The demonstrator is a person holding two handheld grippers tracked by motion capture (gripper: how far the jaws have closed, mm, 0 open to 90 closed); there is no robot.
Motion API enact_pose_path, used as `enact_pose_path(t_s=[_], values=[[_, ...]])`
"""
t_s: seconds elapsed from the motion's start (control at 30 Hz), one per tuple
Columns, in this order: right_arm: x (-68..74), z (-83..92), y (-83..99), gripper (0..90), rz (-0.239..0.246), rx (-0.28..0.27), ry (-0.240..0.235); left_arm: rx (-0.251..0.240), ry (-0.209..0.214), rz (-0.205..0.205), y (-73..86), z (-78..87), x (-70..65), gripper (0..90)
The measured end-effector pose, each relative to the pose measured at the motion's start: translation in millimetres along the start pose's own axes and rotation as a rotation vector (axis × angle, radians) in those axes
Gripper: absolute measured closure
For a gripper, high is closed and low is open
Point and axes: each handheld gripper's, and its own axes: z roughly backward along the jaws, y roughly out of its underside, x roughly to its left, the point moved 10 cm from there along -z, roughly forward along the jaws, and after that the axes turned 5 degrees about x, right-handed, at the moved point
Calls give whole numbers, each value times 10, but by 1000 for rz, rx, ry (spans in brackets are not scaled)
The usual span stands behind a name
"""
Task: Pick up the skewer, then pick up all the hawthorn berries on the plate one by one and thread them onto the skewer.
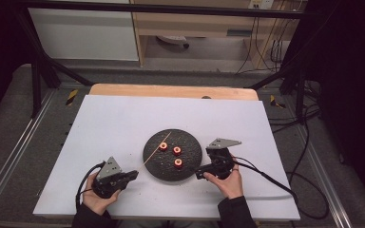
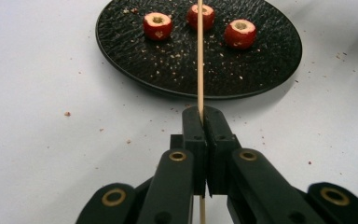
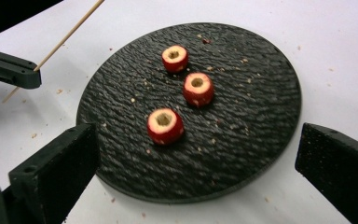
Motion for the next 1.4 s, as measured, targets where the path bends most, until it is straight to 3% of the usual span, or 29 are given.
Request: enact_pose_path(t_s=[0.43, 0.73, 0.9, 1.0, 1.03, 1.1, 1.13, 1.2, 1.4], values=[[157, -180, -149, 8, 3, 27, -24, 6, 1, 16, 41, -16, 26, 883], [131, -205, -212, 19, -9, 27, -3, 0, 3, 14, 44, -9, 25, 883], [199, -270, -273, 48, 34, 92, 7, 11, 1, 9, 57, -20, 30, 883], [236, -364, -272, 129, 85, 176, 10, 16, -1, 6, 59, -24, 32, 883], [236, -364, -272, 129, 85, 176, 10, 16, -1, 6, 58, -25, 32, 883], [246, -444, -235, 188, 115, 263, 9, 20, 0, 6, 62, -30, 33, 883], [246, -444, -235, 188, 115, 263, 9, 20, 0, 6, 62, -30, 33, 883], [230, -478, -213, 235, 151, 313, 21, 23, -1, 6, 64, -28, 37, 883], [262, -551, -200, 363, 160, 383, -10, 25, -4, 3, 63, -20, 38, 883]])
